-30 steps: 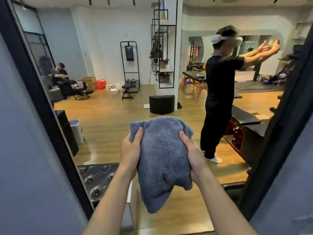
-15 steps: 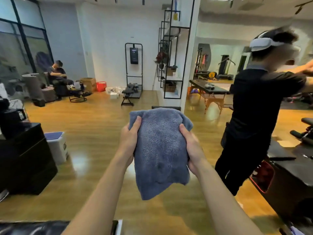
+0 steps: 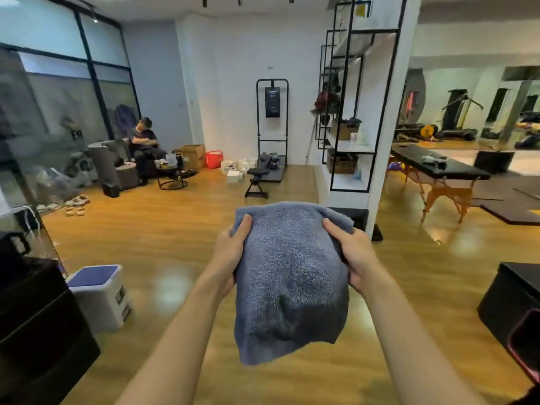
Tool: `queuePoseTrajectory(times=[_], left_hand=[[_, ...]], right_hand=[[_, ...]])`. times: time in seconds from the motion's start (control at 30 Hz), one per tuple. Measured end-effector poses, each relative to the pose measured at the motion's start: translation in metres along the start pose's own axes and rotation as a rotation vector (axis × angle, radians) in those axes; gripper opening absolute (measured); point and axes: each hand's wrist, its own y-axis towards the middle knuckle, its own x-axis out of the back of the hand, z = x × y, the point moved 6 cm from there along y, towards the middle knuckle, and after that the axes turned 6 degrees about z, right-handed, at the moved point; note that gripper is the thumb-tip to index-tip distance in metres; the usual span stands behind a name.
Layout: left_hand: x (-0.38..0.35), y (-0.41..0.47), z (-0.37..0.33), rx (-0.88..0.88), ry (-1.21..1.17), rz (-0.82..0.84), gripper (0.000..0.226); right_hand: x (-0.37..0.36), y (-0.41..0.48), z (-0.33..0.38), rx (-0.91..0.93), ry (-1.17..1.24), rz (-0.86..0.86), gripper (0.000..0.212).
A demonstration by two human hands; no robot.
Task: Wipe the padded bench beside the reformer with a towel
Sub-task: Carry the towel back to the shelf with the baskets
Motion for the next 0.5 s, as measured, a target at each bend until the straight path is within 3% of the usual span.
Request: queuePoseTrajectory(times=[0.1, 0.2, 0.37, 0.5], left_hand=[[0.025, 0.099, -0.001, -0.093, 0.109, -0.139, 0.033], [0.042, 0.206, 0.009, -0.098, 0.072, -0.198, 0.034], [0.047, 0.402, 0.041, 0.060, -0.139, -0.105, 0.050], [0.039, 0.550, 0.036, 0.038, -0.169, -0.093, 0.039]], right_hand=[[-0.011, 0.108, -0.005, 0.014, -0.081, -0.021, 0.012], [-0.023, 0.218, -0.020, -0.004, -0.134, 0.007, 0.014], [-0.020, 0.414, -0.046, -0.025, -0.260, -0.027, 0.026], [-0.010, 0.559, -0.056, -0.100, -0.268, -0.078, 0.044]])
